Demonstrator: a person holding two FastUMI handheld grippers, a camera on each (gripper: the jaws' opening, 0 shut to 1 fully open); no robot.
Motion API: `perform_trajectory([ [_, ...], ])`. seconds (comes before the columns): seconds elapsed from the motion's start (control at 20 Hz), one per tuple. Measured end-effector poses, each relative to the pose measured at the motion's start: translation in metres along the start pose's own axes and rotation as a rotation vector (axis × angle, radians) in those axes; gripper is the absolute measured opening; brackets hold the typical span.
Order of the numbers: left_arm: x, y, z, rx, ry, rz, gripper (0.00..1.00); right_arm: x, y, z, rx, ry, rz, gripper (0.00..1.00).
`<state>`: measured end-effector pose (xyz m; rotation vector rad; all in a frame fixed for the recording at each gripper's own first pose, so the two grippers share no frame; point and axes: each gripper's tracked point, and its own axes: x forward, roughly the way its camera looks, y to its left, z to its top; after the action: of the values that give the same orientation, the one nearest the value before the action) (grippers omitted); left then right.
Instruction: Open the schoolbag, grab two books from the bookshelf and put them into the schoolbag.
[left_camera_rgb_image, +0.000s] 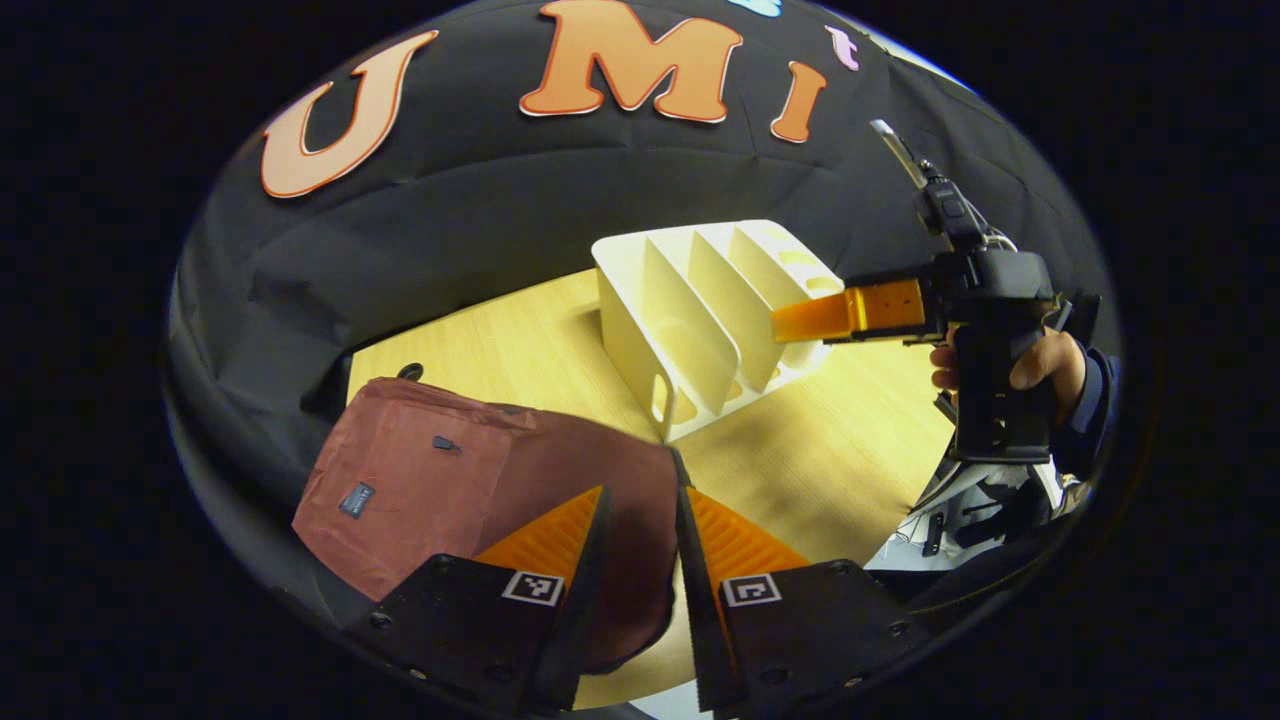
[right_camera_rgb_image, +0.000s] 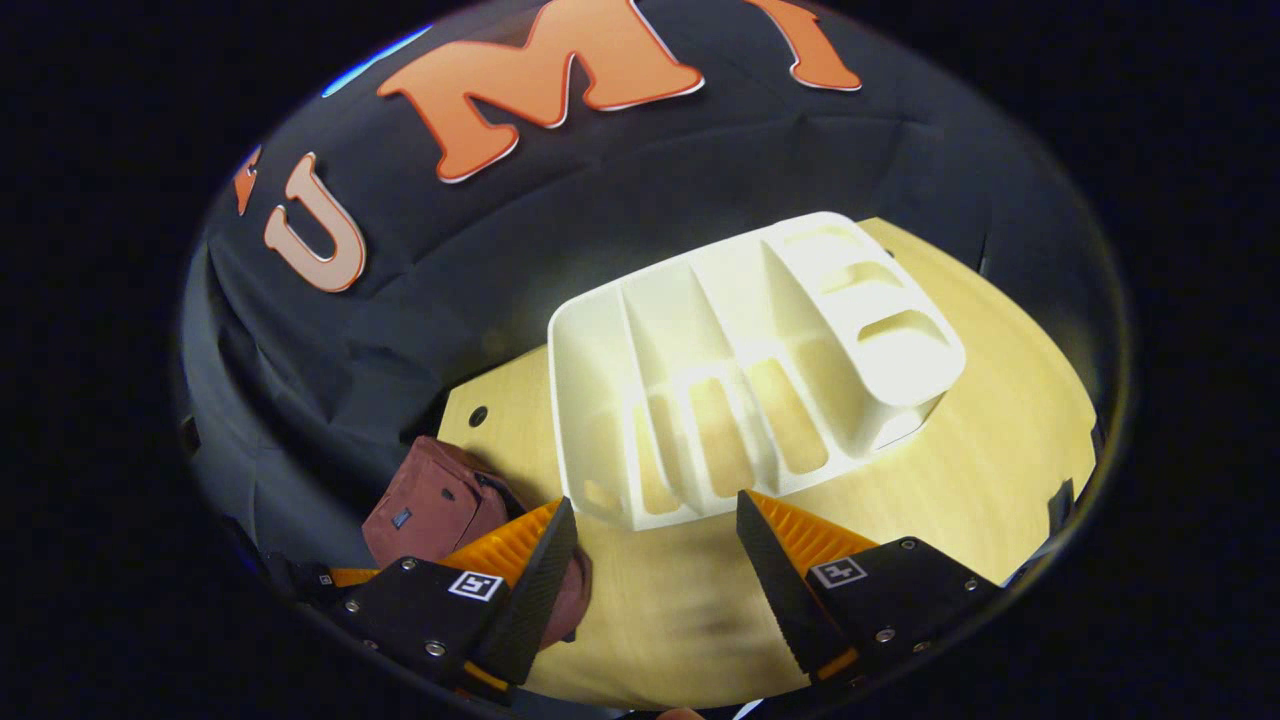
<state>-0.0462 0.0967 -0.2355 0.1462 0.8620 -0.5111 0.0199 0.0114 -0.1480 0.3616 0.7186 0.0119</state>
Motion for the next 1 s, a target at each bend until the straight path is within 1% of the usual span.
perform_trajectory([
  [0.1,0.003,-0.014,0.01,0.004,-0.019,0.019,0.45,-0.019,-0.016,0.02,-0.026,-0.063,-0.009,0.96],
  [0.2,0.0,-0.033,0.024,-0.013,-0.048,0.024,0.47,-0.035,-0.03,0.042,-0.089,-0.125,-0.013,0.96],
  [0.25,0.0,-0.042,0.034,-0.022,-0.069,0.032,0.54,-0.044,-0.035,0.051,-0.117,-0.152,-0.014,0.95],
  [0.3,-0.001,-0.051,0.042,-0.033,-0.085,0.042,0.56,-0.051,-0.04,0.06,-0.14,-0.173,-0.006,0.96],
  [0.4,-0.006,-0.071,0.063,-0.057,-0.138,0.068,0.58,-0.067,-0.05,0.076,-0.182,-0.209,0.004,0.95],
  [0.5,-0.007,-0.088,0.083,-0.072,-0.194,0.093,0.56,-0.081,-0.064,0.09,-0.224,-0.25,0.008,0.95],
  [0.55,-0.008,-0.097,0.091,-0.077,-0.211,0.102,0.59,-0.088,-0.068,0.096,-0.244,-0.27,0.008,0.96],
  [0.6,-0.01,-0.104,0.099,-0.081,-0.231,0.11,0.59,-0.093,-0.072,0.101,-0.265,-0.287,0.015,0.96],
  [0.65,-0.008,-0.112,0.107,-0.087,-0.25,0.117,0.63,-0.1,-0.074,0.105,-0.284,-0.304,0.02,0.95],
  [0.7,-0.01,-0.117,0.115,-0.095,-0.267,0.131,0.64,-0.105,-0.073,0.11,-0.301,-0.318,0.03,0.96],
  [0.75,-0.014,-0.12,0.126,-0.115,-0.308,0.152,0.67,-0.108,-0.073,0.114,-0.313,-0.335,0.038,0.95],
  [0.85,-0.024,-0.131,0.143,-0.157,-0.376,0.17,0.69,-0.12,-0.074,0.121,-0.33,-0.367,0.051,0.95],
  [0.9,-0.028,-0.135,0.152,-0.159,-0.416,0.183,0.71,-0.126,-0.074,0.126,-0.335,-0.394,0.058,0.95],
  [0.95,-0.03,-0.138,0.158,-0.156,-0.443,0.203,0.83,-0.129,-0.072,0.13,-0.342,-0.409,0.063,0.95],
  [1.0,-0.034,-0.14,0.165,-0.147,-0.47,0.224,0.89,-0.135,-0.071,0.134,-0.348,-0.429,0.07,0.95],
])
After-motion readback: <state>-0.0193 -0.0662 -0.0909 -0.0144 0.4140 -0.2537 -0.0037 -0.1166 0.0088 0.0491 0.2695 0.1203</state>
